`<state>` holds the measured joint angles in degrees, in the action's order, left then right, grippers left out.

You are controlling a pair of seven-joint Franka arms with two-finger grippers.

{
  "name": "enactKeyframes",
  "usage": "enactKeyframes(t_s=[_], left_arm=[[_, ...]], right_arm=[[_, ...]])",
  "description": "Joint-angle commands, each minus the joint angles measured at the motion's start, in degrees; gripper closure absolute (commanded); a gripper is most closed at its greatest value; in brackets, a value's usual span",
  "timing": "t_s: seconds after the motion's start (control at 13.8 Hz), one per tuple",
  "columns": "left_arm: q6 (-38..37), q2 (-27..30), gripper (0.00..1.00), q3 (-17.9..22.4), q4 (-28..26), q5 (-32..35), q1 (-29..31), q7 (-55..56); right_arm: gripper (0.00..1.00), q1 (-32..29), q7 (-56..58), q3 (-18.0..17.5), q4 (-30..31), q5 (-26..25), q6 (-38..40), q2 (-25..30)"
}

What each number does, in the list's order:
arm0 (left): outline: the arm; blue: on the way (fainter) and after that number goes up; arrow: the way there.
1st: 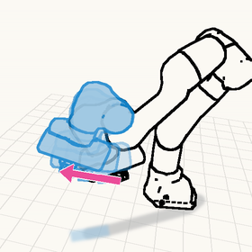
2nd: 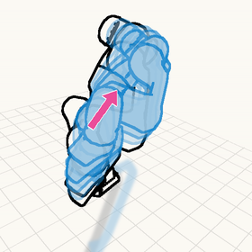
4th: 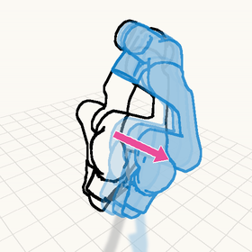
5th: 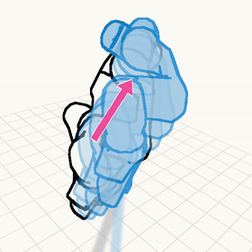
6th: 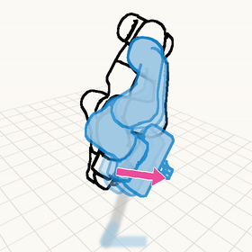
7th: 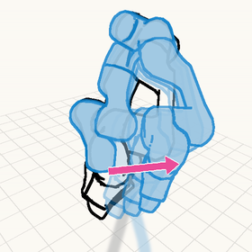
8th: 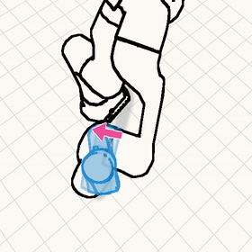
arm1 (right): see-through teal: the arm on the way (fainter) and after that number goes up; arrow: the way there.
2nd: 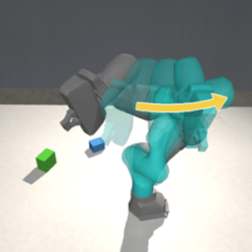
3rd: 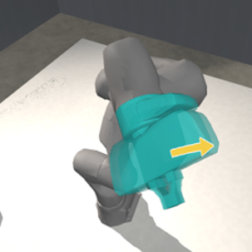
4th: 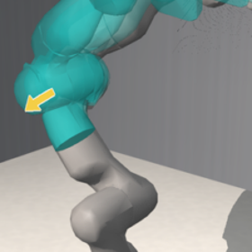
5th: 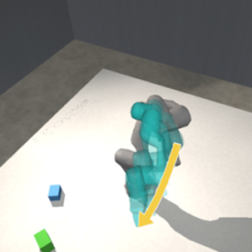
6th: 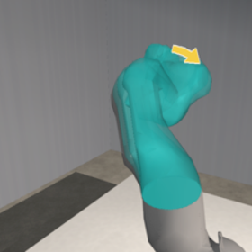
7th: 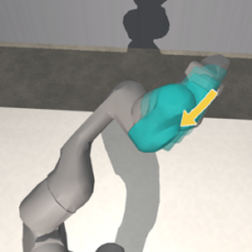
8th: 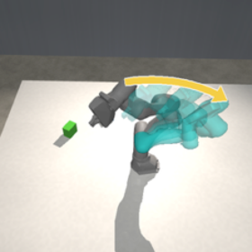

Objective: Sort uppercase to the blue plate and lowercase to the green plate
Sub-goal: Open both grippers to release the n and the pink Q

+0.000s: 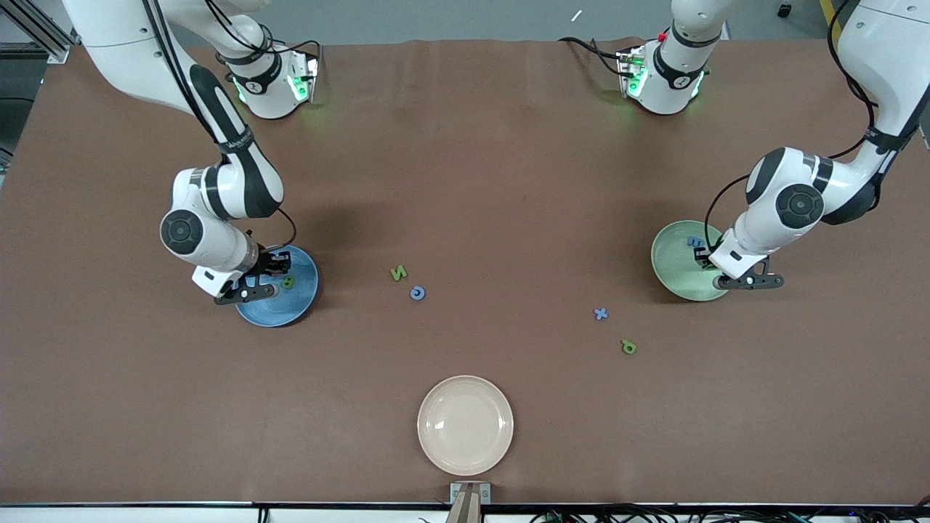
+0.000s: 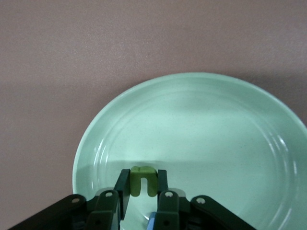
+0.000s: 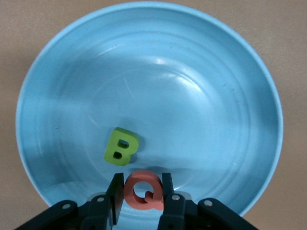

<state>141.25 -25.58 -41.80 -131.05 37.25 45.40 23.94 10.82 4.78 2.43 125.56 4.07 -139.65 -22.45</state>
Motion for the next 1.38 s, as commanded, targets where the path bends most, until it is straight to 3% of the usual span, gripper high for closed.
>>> enactKeyframes(t_s=[0.0,0.15,0.22,0.29,0.36,0.44,0.51,0.58,0.8,1.02,1.31], left_arm=[[0.5,-0.9,0.87,-0.6,-0.1,2.7,1.4,-0.1],[0.5,-0.9,0.86,-0.5,-0.1,2.7,1.4,-0.1],[0.5,-0.9,0.85,-0.5,-0.1,2.7,1.4,-0.1],[0.5,-0.9,0.78,-0.5,-0.1,2.7,1.4,-0.1],[0.5,-0.9,0.65,-0.6,0.0,2.7,1.4,-0.1],[0.5,-0.8,0.35,-0.6,0.1,2.7,1.4,-0.1],[0.5,-0.6,0.16,-0.7,0.3,2.7,1.4,-0.1],[0.5,-0.3,0.1,-1.0,0.4,2.7,1.3,0.1],[-0.1,0.0,0.01,-4.2,2.0,2.1,1.3,1.2],[-0.9,-0.3,0.01,-7.9,3.9,1.8,0.3,9.1],[-5.0,-2.6,0.01,-8.5,9.7,1.0,-7.6,20.1]], right_arm=[[0.95,0.4,-0.6,-0.1,1.7,0.8,-0.2,0.8],[0.92,0.3,-0.6,-0.1,1.9,0.9,0.2,0.8],[0.73,0.3,-0.6,-0.1,1.9,0.8,0.3,0.9],[0.06,0.3,-0.6,-0.1,1.9,0.8,0.3,0.9],[0.0,0.3,-0.6,-0.1,1.8,0.8,0.4,1.1],[0.0,0.3,-0.6,-0.1,1.1,0.8,1.8,1.2],[0.0,0.3,-0.6,-0.1,-0.3,0.8,3.8,1.2],[0.0,0.1,-0.6,-0.1,-2.5,0.8,6.8,1.3],[0.0,-0.1,-8.0,-0.1,-11.2,1.3,19.2,1.4],[0.0,0.4,-17.4,-0.1,-17.4,1.3,27.7,1.9],[0.0,-0.3,-23.5,0.2,-21.3,1.2,33.6,3.8]])
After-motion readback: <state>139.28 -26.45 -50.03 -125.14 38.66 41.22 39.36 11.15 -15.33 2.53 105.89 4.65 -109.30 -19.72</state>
